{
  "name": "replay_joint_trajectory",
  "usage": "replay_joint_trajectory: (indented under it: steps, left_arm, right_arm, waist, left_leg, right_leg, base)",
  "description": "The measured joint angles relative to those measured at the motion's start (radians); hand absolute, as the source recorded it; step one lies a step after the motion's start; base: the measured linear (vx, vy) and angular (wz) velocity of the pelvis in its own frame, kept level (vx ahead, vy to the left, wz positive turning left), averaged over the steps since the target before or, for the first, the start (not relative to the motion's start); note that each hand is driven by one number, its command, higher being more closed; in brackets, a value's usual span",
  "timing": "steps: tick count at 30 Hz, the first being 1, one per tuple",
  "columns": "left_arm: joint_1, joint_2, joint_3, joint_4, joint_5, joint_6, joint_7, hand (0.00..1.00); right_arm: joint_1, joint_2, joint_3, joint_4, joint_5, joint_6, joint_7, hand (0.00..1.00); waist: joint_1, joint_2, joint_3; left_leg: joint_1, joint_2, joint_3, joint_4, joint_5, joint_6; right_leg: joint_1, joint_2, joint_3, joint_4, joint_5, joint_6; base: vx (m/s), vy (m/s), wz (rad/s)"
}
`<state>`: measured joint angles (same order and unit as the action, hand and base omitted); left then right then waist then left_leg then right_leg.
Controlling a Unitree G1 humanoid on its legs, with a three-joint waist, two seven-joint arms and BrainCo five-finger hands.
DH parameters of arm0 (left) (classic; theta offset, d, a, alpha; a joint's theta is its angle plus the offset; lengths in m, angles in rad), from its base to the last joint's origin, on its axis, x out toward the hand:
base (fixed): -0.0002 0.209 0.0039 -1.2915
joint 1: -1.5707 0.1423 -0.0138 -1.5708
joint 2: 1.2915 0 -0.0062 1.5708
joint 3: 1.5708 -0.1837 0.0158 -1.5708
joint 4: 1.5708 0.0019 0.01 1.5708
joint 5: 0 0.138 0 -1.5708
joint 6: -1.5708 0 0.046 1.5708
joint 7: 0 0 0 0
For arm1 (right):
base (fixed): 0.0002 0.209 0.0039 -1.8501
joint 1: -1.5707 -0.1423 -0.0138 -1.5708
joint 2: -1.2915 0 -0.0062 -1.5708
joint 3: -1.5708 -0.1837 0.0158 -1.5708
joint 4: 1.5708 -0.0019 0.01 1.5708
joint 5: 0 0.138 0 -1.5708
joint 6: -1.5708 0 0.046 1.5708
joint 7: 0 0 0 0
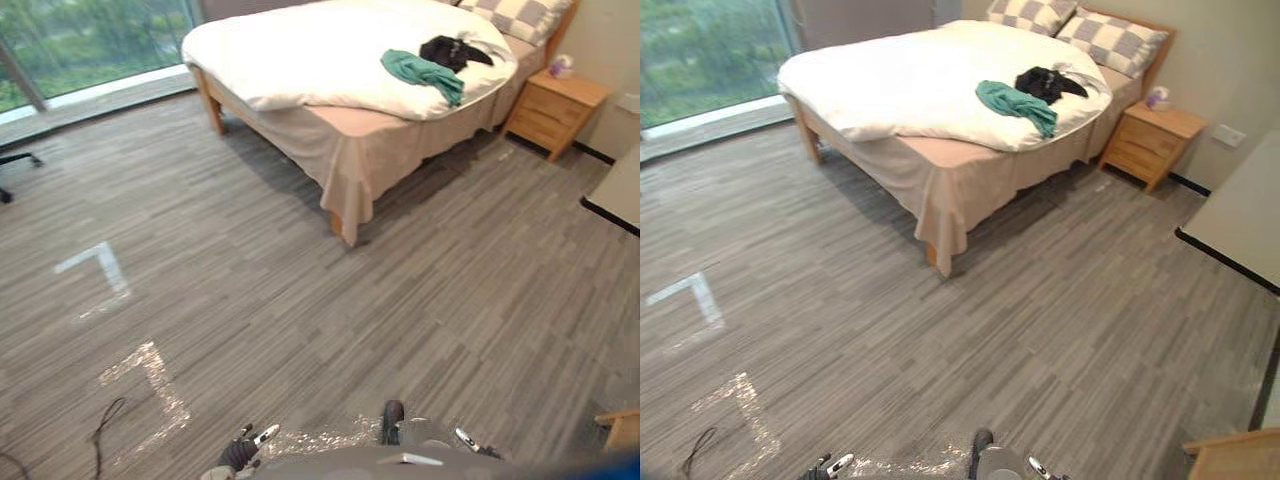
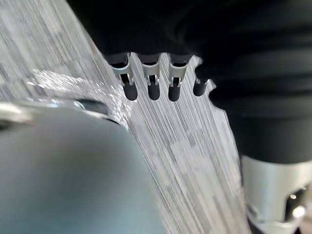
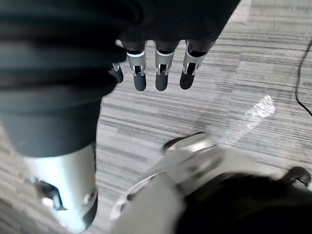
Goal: Tidy the bed and pick cloth on bed and put in laundry
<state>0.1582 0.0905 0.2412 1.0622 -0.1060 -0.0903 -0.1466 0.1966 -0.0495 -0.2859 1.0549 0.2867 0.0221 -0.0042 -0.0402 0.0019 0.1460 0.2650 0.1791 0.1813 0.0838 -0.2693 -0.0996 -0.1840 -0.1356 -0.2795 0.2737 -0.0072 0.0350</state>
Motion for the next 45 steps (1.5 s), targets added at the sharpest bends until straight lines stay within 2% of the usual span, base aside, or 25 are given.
replay_joint_trajectory:
  steps: [1, 2, 4, 7, 10, 11, 13, 14, 15, 16, 17, 18, 21, 23, 25, 27, 29, 30, 32, 34, 36, 40, 41, 42, 45]
  left_arm:
    - [-0.004, -0.015, 0.0, 0.0, 0.005, 0.002, 0.003, 0.0]
    - [-0.005, -0.034, 0.005, -0.002, 0.018, 0.003, 0.003, 0.0]
    - [-0.022, -0.06, 0.023, -0.024, 0.019, 0.007, 0.007, 0.0]
    - [-0.021, -0.083, 0.042, -0.04, 0.008, -0.003, 0.026, 0.0]
    - [-0.022, -0.084, 0.038, -0.05, -0.003, -0.041, 0.025, 0.0]
    - [-0.028, -0.083, 0.032, -0.05, -0.012, -0.064, 0.023, 0.0]
    - [-0.035, -0.088, 0.024, -0.05, -0.045, -0.096, 0.022, 0.0]
    - [-0.046, -0.086, 0.015, -0.049, -0.073, -0.115, 0.023, 0.0]
    - [-0.047, -0.076, -0.008, -0.048, -0.095, -0.133, 0.022, 0.0]
    - [-0.047, -0.076, -0.019, -0.048, -0.109, -0.142, 0.022, 0.0]
    - [-0.046, -0.086, -0.037, -0.049, -0.125, -0.158, 0.022, 0.0]
    - [-0.047, -0.085, -0.031, -0.049, -0.134, -0.162, 0.022, 0.0]
    - [-0.059, -0.076, -0.022, -0.071, -0.154, -0.17, 0.024, 0.0]
    - [-0.055, -0.073, -0.026, -0.062, -0.158, -0.164, 0.028, 0.0]
    - [-0.037, -0.064, -0.041, -0.058, -0.159, -0.153, 0.041, 0.0]
    - [-0.034, -0.052, -0.048, -0.056, -0.158, -0.139, 0.045, 0.0]
    - [-0.033, -0.027, -0.08, -0.048, -0.155, -0.113, 0.046, 0.0]
    - [-0.039, -0.024, -0.083, -0.046, -0.153, -0.107, 0.047, 0.0]
    - [-0.035, 0.007, -0.106, -0.037, -0.138, -0.081, 0.066, 0.0]
    - [-0.056, 0.009, -0.123, -0.036, -0.148, -0.05, 0.081, 0.0]
    - [-0.073, -0.005, -0.122, -0.038, -0.16, -0.039, 0.083, 0.0]
    - [-0.082, -0.052, -0.078, -0.065, -0.158, -0.026, 0.081, 0.0]
    - [-0.082, -0.066, -0.049, -0.07, -0.156, -0.029, 0.082, 0.0]
    - [-0.08, -0.087, -0.029, -0.066, -0.157, -0.031, 0.084, 0.0]
    - [-0.08, -0.135, -0.023, -0.065, -0.152, -0.038, 0.083, 0.0]
  right_arm:
    - [0.01, -0.007, -0.003, -0.007, -0.001, 0.0, 0.001, 0.0]
    - [0.03, -0.015, -0.013, -0.023, -0.008, -0.001, 0.001, 0.0]
    - [0.037, -0.012, -0.04, -0.027, -0.032, 0.004, 0.0, 0.0]
    - [0.031, -0.024, -0.04, -0.021, -0.095, 0.01, 0.0, 0.0]
    - [-0.007, -0.047, -0.001, 0.029, -0.119, 0.007, 0.001, 0.0]
    - [-0.041, -0.055, 0.007, 0.053, -0.146, 0.007, 0.002, 0.0]
    - [-0.084, -0.057, 0.016, 0.054, -0.177, 0.005, 0.004, 0.0]
    - [-0.108, -0.052, 0.015, 0.055, -0.197, 0.002, 0.011, 0.0]
    - [-0.123, -0.044, 0.016, 0.052, -0.223, -0.014, 0.026, 0.0]
    - [-0.124, -0.043, 0.016, 0.046, -0.234, -0.025, 0.036, 0.0]
    - [-0.119, -0.045, 0.017, 0.022, -0.237, -0.045, 0.044, 0.0]
    - [-0.113, -0.037, 0.02, 0.019, -0.245, -0.055, 0.041, 0.0]
    - [-0.09, 0.009, 0.027, -0.017, -0.261, -0.09, 0.041, 0.0]
    - [-0.091, 0.025, 0.034, -0.017, -0.264, -0.084, 0.038, 0.0]
    - [-0.091, 0.031, 0.023, -0.018, -0.274, -0.064, 0.026, 0.0]
    - [-0.092, 0.039, 0.001, -0.01, -0.282, -0.038, 0.01, 0.0]
    - [-0.099, 0.036, -0.027, -0.007, -0.279, -0.03, 0.001, 0.0]
    - [-0.105, 0.032, -0.027, -0.002, -0.277, -0.031, 0.0, 0.0]
    - [-0.11, 0.021, -0.025, -0.006, -0.267, -0.045, 0.0, 0.0]
    - [-0.117, 0.011, -0.028, -0.006, -0.249, -0.072, 0.0, 0.0]
    - [-0.119, 0.007, -0.04, -0.006, -0.226, -0.077, 0.0, 0.0]
    - [-0.098, 0.011, -0.014, -0.024, -0.193, -0.085, -0.004, 0.0]
    - [-0.087, 0.016, 0.011, -0.037, -0.19, -0.086, -0.004, 0.0]
    - [-0.086, -0.008, 0.031, -0.04, -0.192, -0.09, 0.0, 0.0]
    - [-0.091, -0.034, 0.069, -0.066, -0.192, -0.091, 0.003, 0.0]
  waist:
    - [-0.004, 0.014, -0.005]
    - [-0.013, 0.037, -0.028]
    - [-0.009, 0.05, -0.03]
    - [-0.016, 0.053, -0.033]
    - [0.003, 0.049, -0.029]
    - [0.015, 0.047, -0.026]
    - [0.031, 0.043, -0.018]
    - [0.036, 0.029, -0.002]
    - [0.036, 0.021, 0.005]
    - [0.035, 0.026, 0.006]
    - [0.04, 0.048, 0.007]
    - [0.057, 0.035, -0.001]
    - [0.067, -0.018, -0.002]
    - [0.091, -0.019, -0.005]
    - [0.089, -0.024, -0.023]
    - [0.091, -0.036, -0.039]
    - [0.083, -0.037, -0.039]
    - [0.082, -0.039, -0.036]
    - [0.074, -0.045, -0.035]
    - [0.039, -0.041, -0.034]
    - [0.028, -0.029, -0.026]
    - [0.03, -0.036, -0.018]
    - [0.03, -0.039, -0.016]
    - [0.034, -0.014, -0.018]
    - [0.023, 0.023, -0.016]
  left_leg:
    - [0.011, 0.027, 0.001, 0.0, -0.018, 0.003]
    - [0.023, 0.054, 0.0, 0.002, -0.029, 0.04]
    - [-0.008, 0.087, -0.017, 0.149, 0.028, 0.038]
    - [-0.233, 0.141, -0.164, 0.731, 0.095, -0.024]
    - [-0.331, 0.124, -0.166, 0.916, 0.057, -0.029]
    - [-0.381, 0.083, -0.162, 0.925, 0.024, -0.028]
    - [-0.451, 0.022, -0.137, 0.851, -0.024, -0.006]
    - [-0.471, -0.026, -0.099, 0.713, -0.035, 0.004]
    - [-0.476, -0.063, -0.056, 0.52, 0.003, 0.018]
    - [-0.475, -0.08, -0.035, 0.375, 0.069, 0.028]
    - [-0.483, -0.093, -0.003, 0.183, 0.258, 0.066]
    - [-0.472, -0.111, 0.029, 0.164, 0.314, 0.136]
    - [-0.466, -0.181, 0.038, 0.13, 0.272, 0.152]
    - [-0.441, -0.2, 0.05, 0.138, 0.256, 0.178]
    - [-0.396, -0.223, 0.056, 0.112, 0.238, 0.2]
    - [-0.337, -0.252, 0.03, 0.073, 0.219, 0.213]
    - [-0.24, -0.271, -0.018, 0.023, 0.159, 0.201]
    - [-0.213, -0.274, -0.029, 0.018, 0.147, 0.199]
    - [-0.12, -0.267, -0.047, 0.004, 0.126, 0.195]
    - [-0.084, -0.245, -0.106, -0.016, 0.12, 0.184]
    - [-0.065, -0.219, -0.153, -0.016, 0.106, 0.162]
    - [-0.022, -0.164, -0.196, 0.005, 0.044, 0.098]
    - [-0.004, -0.147, -0.19, 0.037, -0.008, 0.08]
    - [0.014, -0.104, -0.178, 0.056, -0.032, 0.054]
    - [0.038, -0.049, -0.109, 0.064, 0.01, 0.012]
  right_leg:
    - [-0.02, 0.015, -0.011, 0.071, -0.051, -0.026]
    - [-0.035, 0.039, -0.028, 0.134, -0.13, -0.036]
    - [-0.009, 0.069, -0.031, 0.149, -0.192, -0.07]
    - [0.156, 0.151, -0.025, 0.036, -0.222, -0.103]
    - [0.267, 0.186, 0.005, -0.049, -0.216, -0.119]
    - [0.312, 0.187, 0.026, -0.081, -0.213, -0.12]
    - [0.371, 0.174, 0.065, -0.127, -0.213, -0.121]
    - [0.41, 0.148, 0.076, -0.148, -0.213, -0.12]
    - [0.429, 0.124, 0.074, -0.159, -0.217, -0.113]
    - [0.444, 0.118, 0.072, -0.169, -0.222, -0.096]
    - [0.469, 0.123, 0.071, -0.183, -0.247, -0.059]
    - [0.503, 0.101, 0.072, -0.195, -0.272, -0.033]
    - [0.507, 0.037, 0.047, -0.201, -0.242, 0.006]
    - [0.519, 0.02, 0.055, -0.187, -0.194, 0.026]
    - [0.511, 0.001, 0.069, -0.098, -0.171, 0.041]
    - [0.44, -0.025, 0.076, 0.118, -0.162, 0.044]
    - [0.271, -0.083, 0.085, 0.542, -0.011, 0.073]
    - [0.216, -0.102, 0.086, 0.649, -0.032, 0.056]
    - [0.072, -0.121, 0.061, 0.801, -0.159, 0.031]
    - [-0.033, -0.093, 0.036, 0.64, -0.238, 0.035]
    - [-0.074, -0.065, 0.038, 0.445, -0.237, 0.033]
    - [-0.038, -0.035, 0.075, -0.052, -0.078, 0.036]
    - [-0.013, -0.034, 0.074, -0.102, 0.047, 0.044]
    - [0.001, 0.002, 0.062, -0.069, 0.049, 0.004]
    - [0.003, 0.029, 0.017, 0.033, -0.057, -0.03]
  base:
    - [0.48, -0.436, -0.03]
    - [0.43, -0.326, 0.06]
    - [0.45, -0.321, -0.11]
    - [0.56, -0.342, -0.12]
    - [0.46, -0.18, -0.36]
    - [0.45, -0.086, -0.62]
    - [0.43, -0.017, -0.67]
    - [0.4, 0.073, -0.63]
    - [0.39, 0.09, -0.54]
    - [0.39, 0.129, -0.35]
    - [0.43, 0.18, -0.25]
    - [0.55, 0.211, 0.01]
    - [0.42, 0.173, 0.32]
    - [0.45, 0.204, 0.18]
    - [0.36, 0.167, 0.4]
    - [0.31, 0.112, 0.43]
    - [0.34, 0.109, 0.42]
    - [0.41, 0.086, 0.23]
    - [0.32, 0.035, 0.26]
    - [0.37, -0.078, 0.83]
    - [0.39, -0.144, 0.9]
    - [0.42, -0.286, 0.67]
    - [0.48, -0.436, 0.29]
    - [0.33, -0.298, 0.18]
    - [0.37, -0.317, 0.25]
